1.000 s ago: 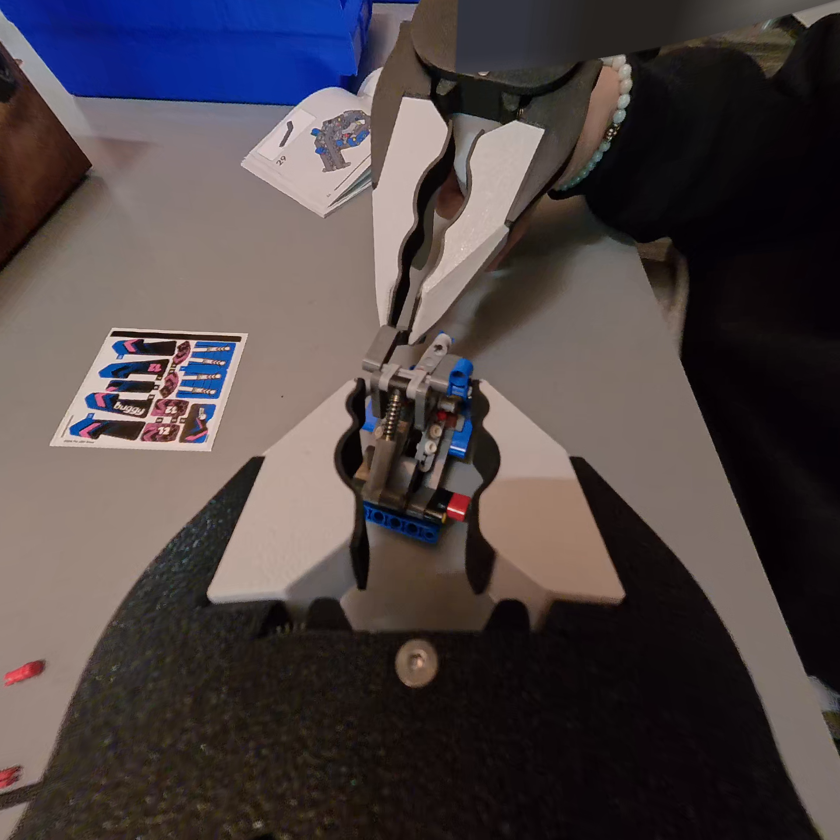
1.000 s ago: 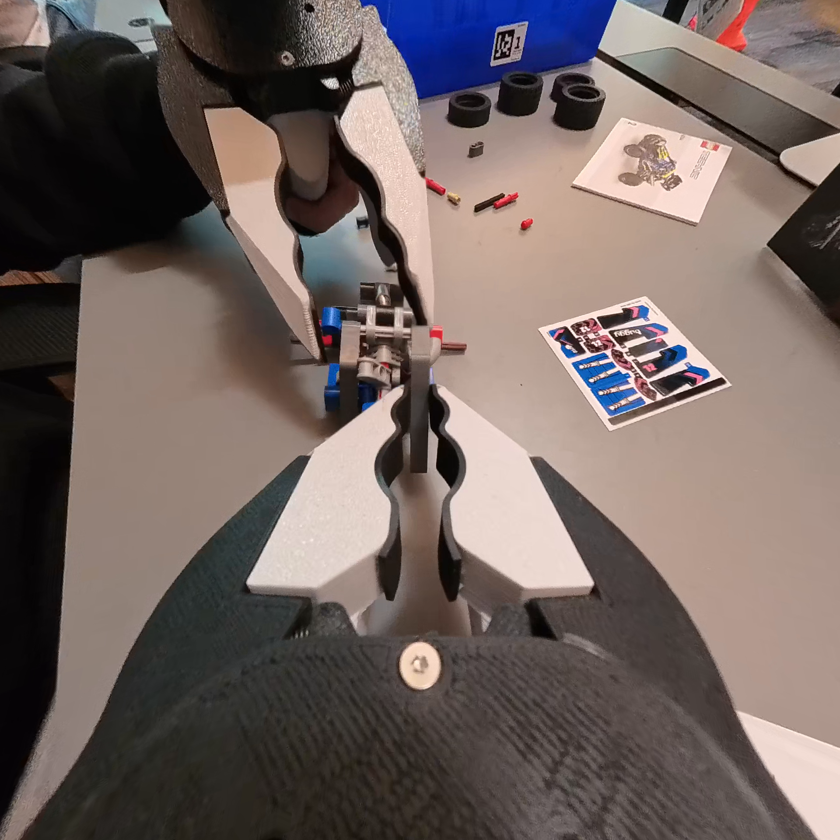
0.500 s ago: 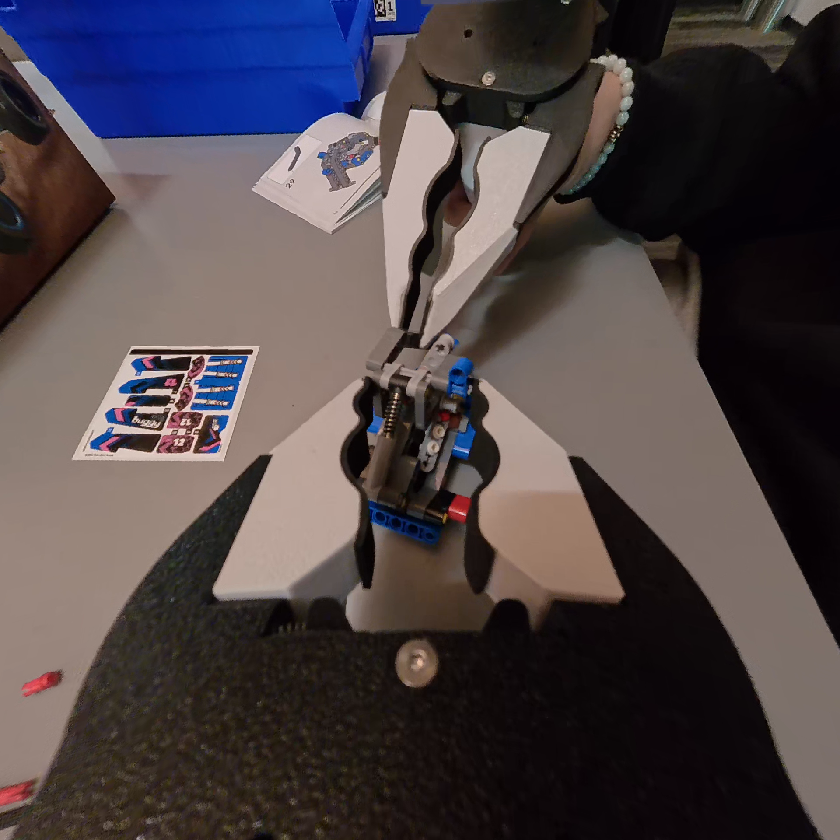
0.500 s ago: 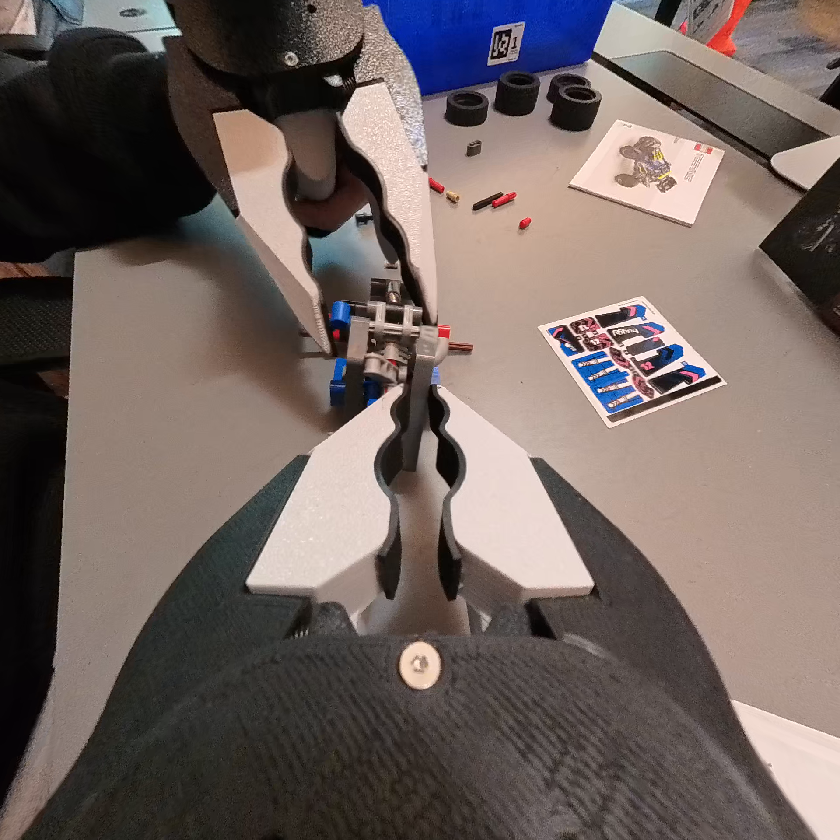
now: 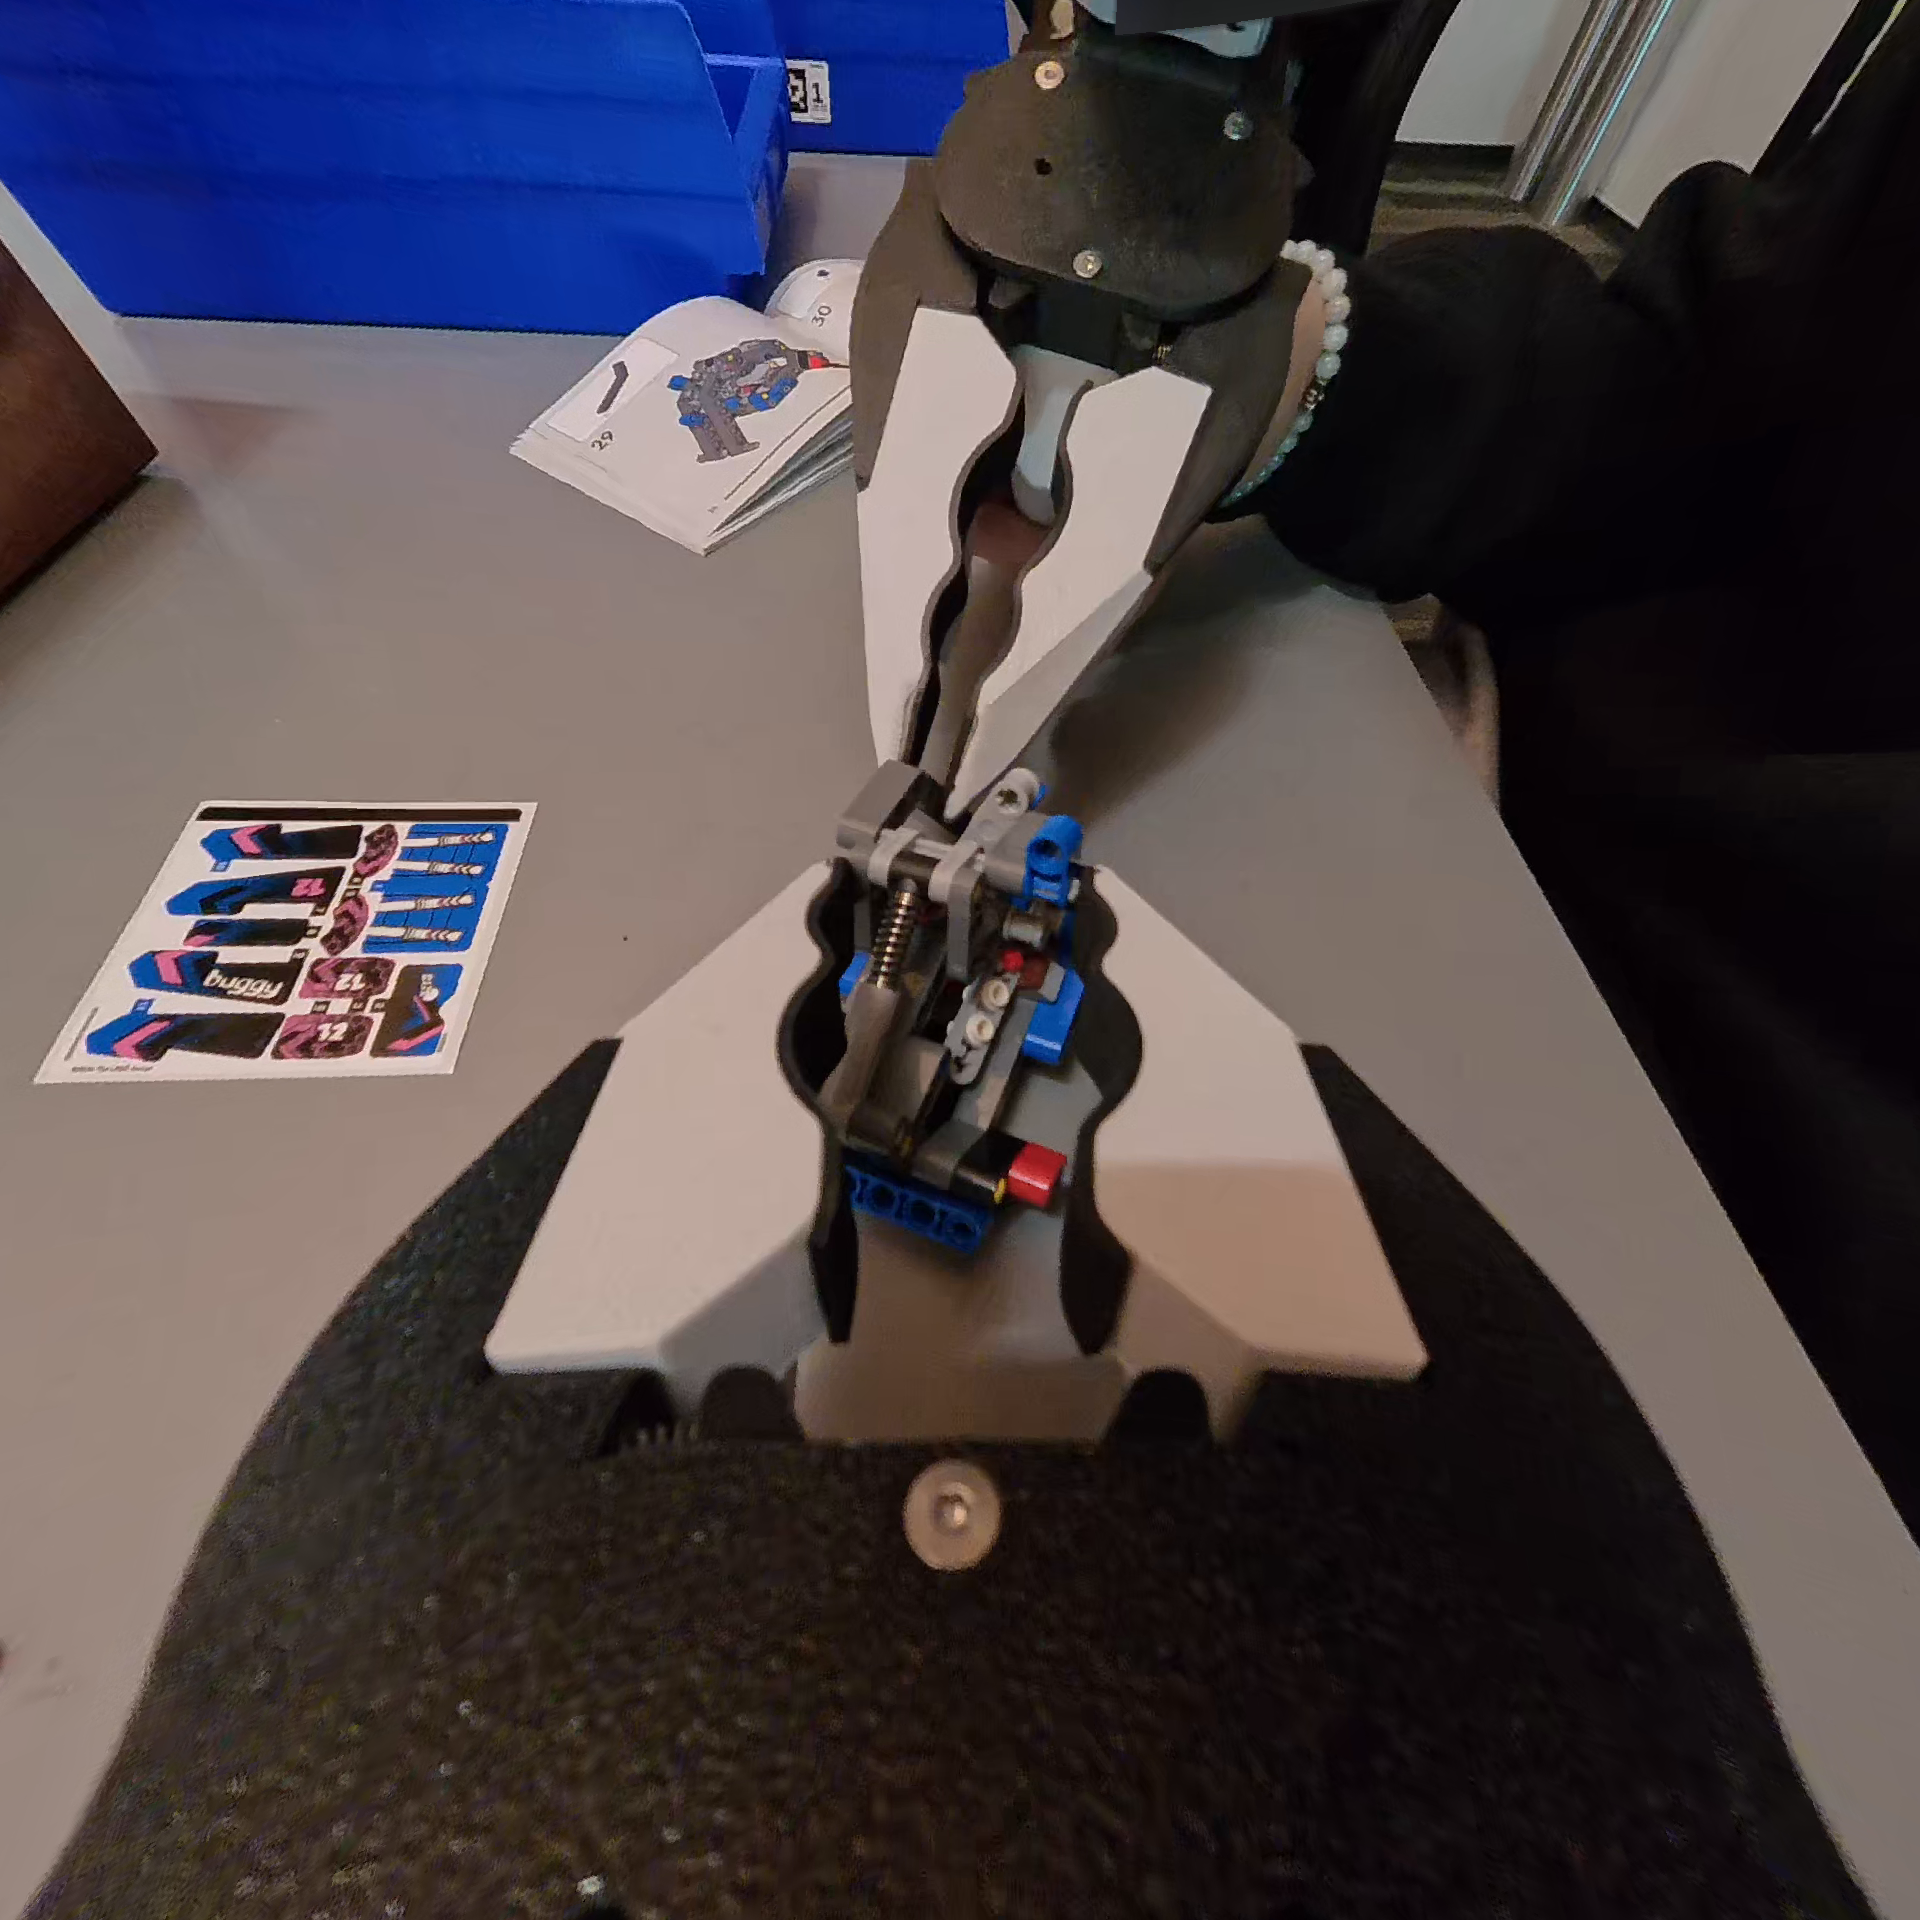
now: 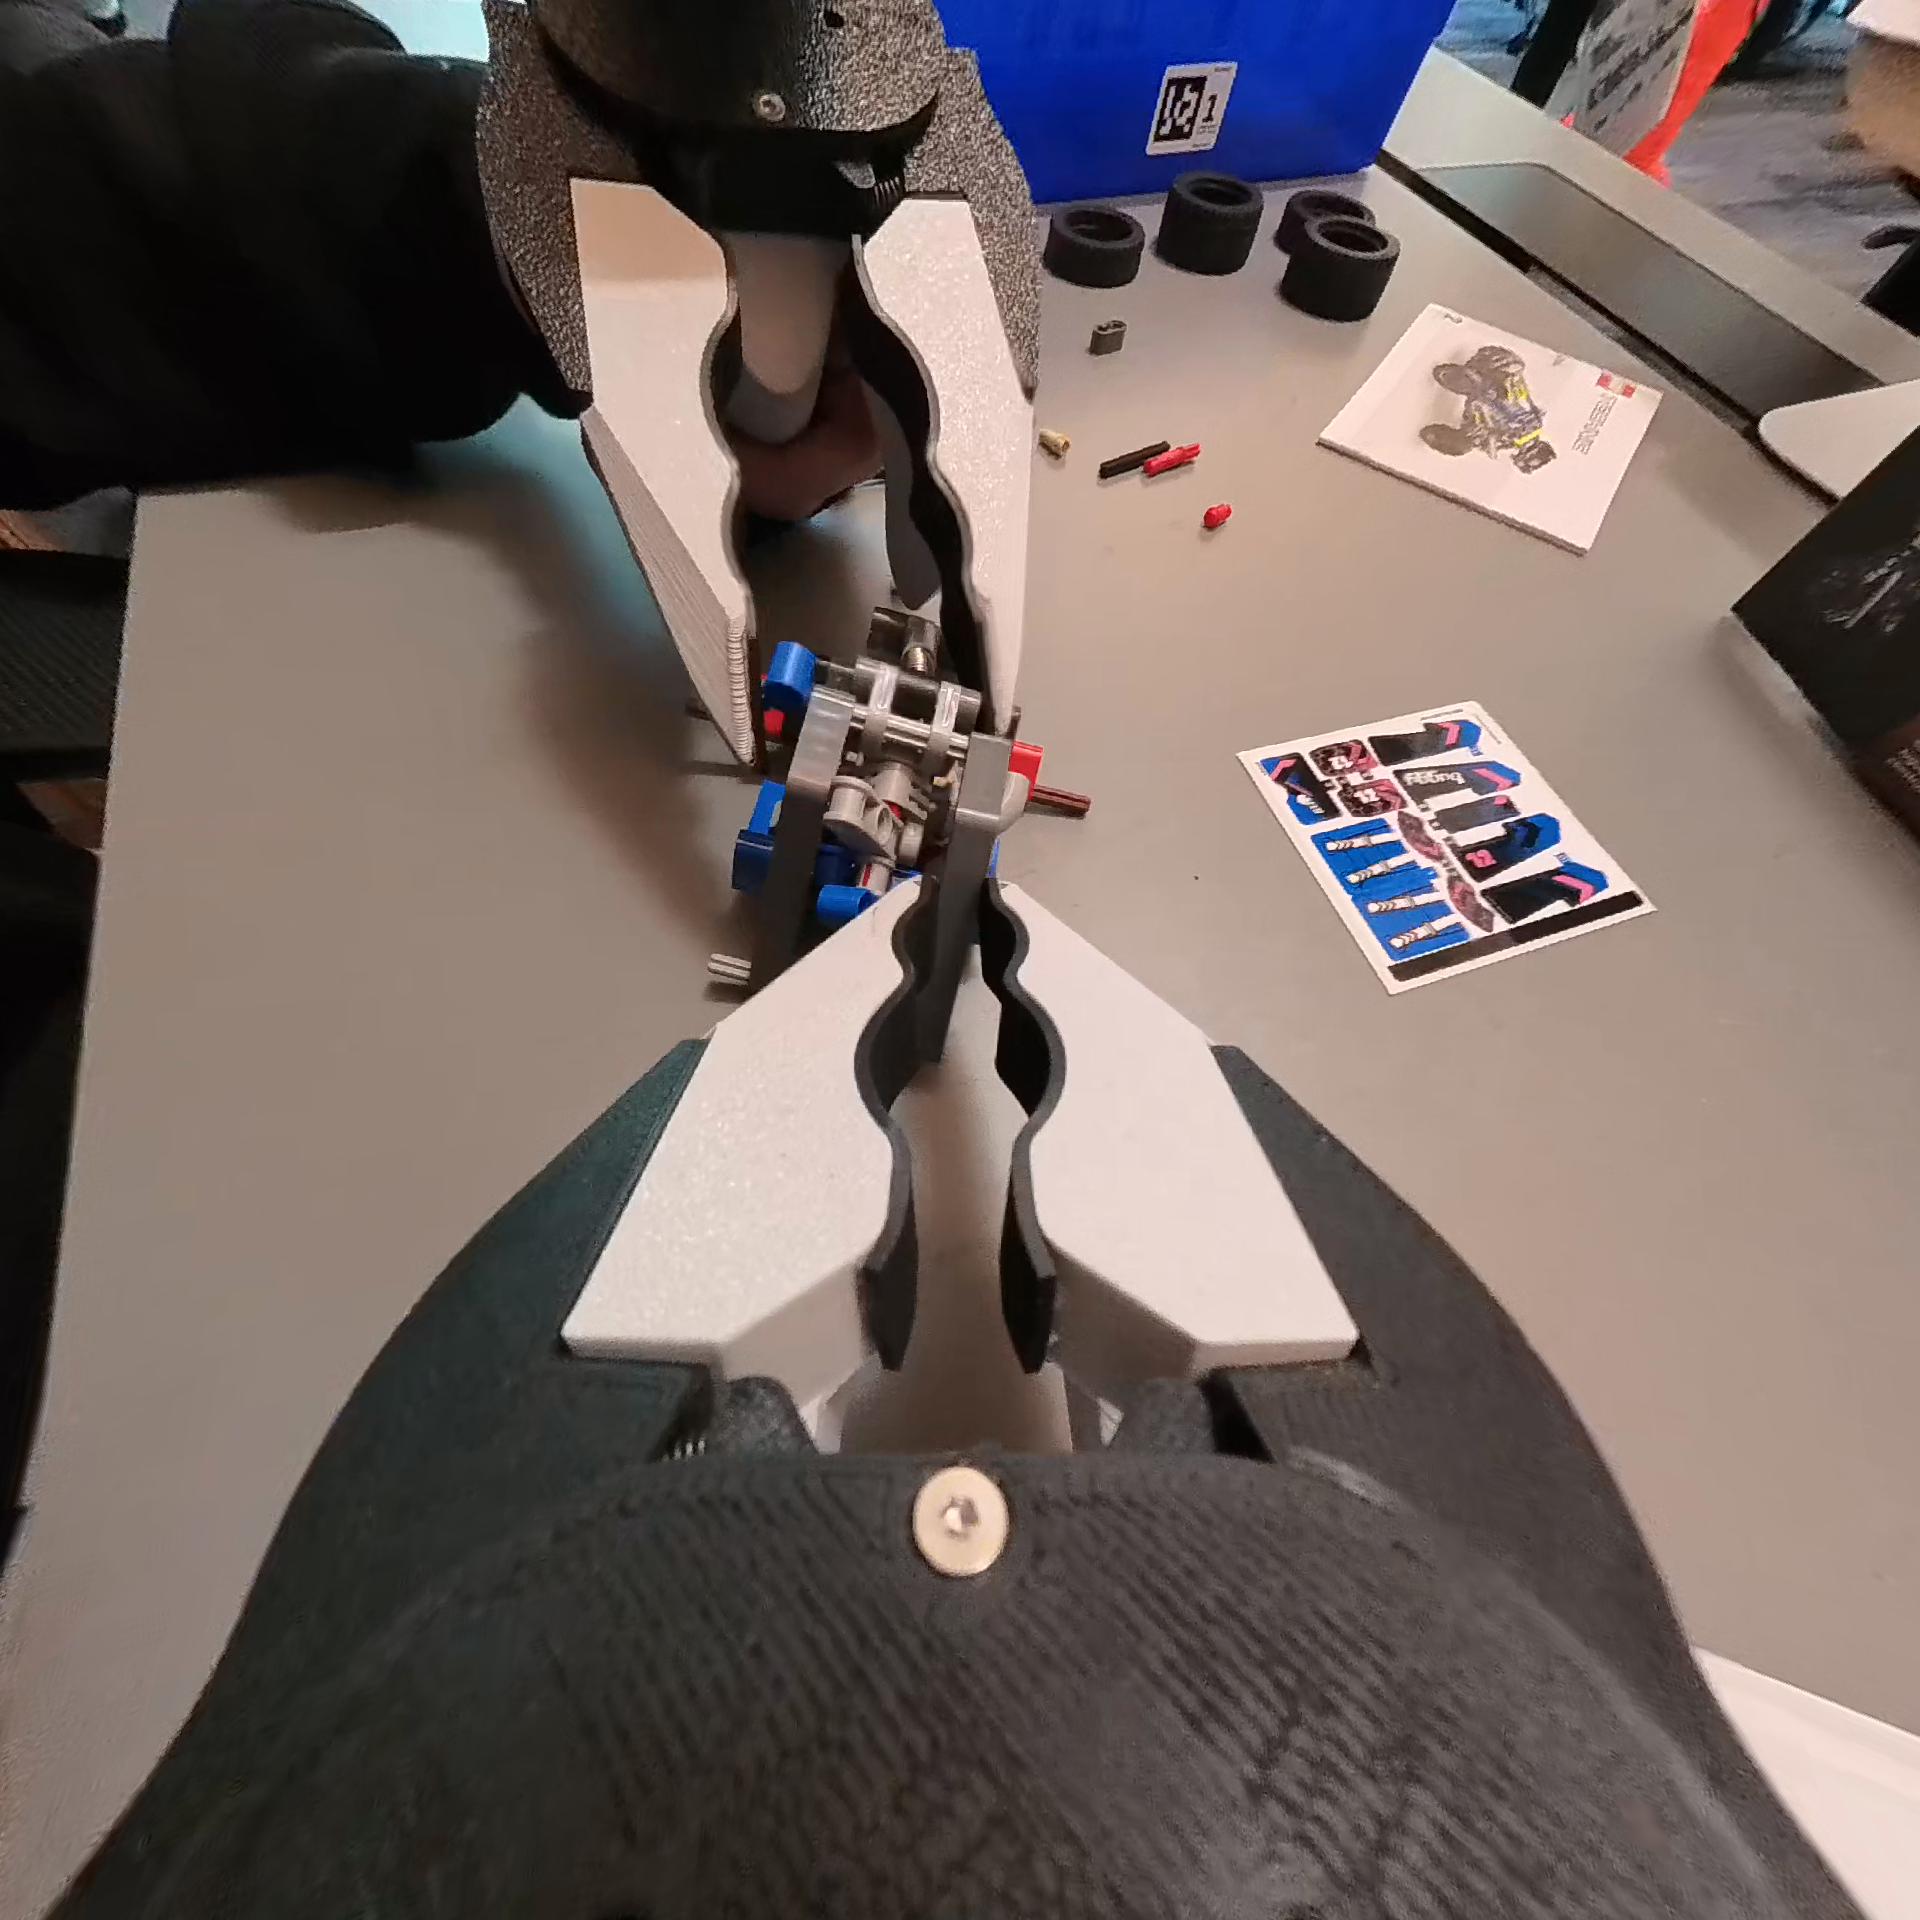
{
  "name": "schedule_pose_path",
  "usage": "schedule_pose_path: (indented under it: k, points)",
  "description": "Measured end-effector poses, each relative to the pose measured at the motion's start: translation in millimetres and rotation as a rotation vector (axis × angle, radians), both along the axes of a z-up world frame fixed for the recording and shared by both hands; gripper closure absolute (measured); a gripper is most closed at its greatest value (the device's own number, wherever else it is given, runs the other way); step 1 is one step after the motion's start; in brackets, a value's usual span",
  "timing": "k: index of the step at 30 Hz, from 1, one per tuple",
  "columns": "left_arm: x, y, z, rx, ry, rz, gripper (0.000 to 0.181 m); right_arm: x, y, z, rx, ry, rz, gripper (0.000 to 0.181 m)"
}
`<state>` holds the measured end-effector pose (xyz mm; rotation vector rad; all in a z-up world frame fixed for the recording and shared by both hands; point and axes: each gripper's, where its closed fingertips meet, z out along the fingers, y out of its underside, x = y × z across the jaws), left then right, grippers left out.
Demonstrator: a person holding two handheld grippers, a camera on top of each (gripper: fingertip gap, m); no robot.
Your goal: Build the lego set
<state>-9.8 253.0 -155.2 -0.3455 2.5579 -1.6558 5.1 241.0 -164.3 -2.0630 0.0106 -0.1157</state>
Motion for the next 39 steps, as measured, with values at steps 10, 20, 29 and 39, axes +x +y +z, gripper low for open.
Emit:
schedule_pose_path:
  k: [10,20,29,39]
  points:
    - [0,0,-1,0.009,-0.024,-0.007,0.142,1,2,-4,-0.026,-0.053,-0.022,0.176]
    - [-2,1,-2,0.015,-0.017,-0.033,0.142,-2,1,-2,-0.069,-0.271,0.043,0.175]
    - [-4,1,-2,0.032,-0.113,-0.076,0.142,-11,0,1,-0.059,-0.068,0.237,0.175]
    - [-6,-1,0,0.018,-0.101,-0.095,0.142,-4,-3,2,-0.088,-0.174,0.280,0.175]
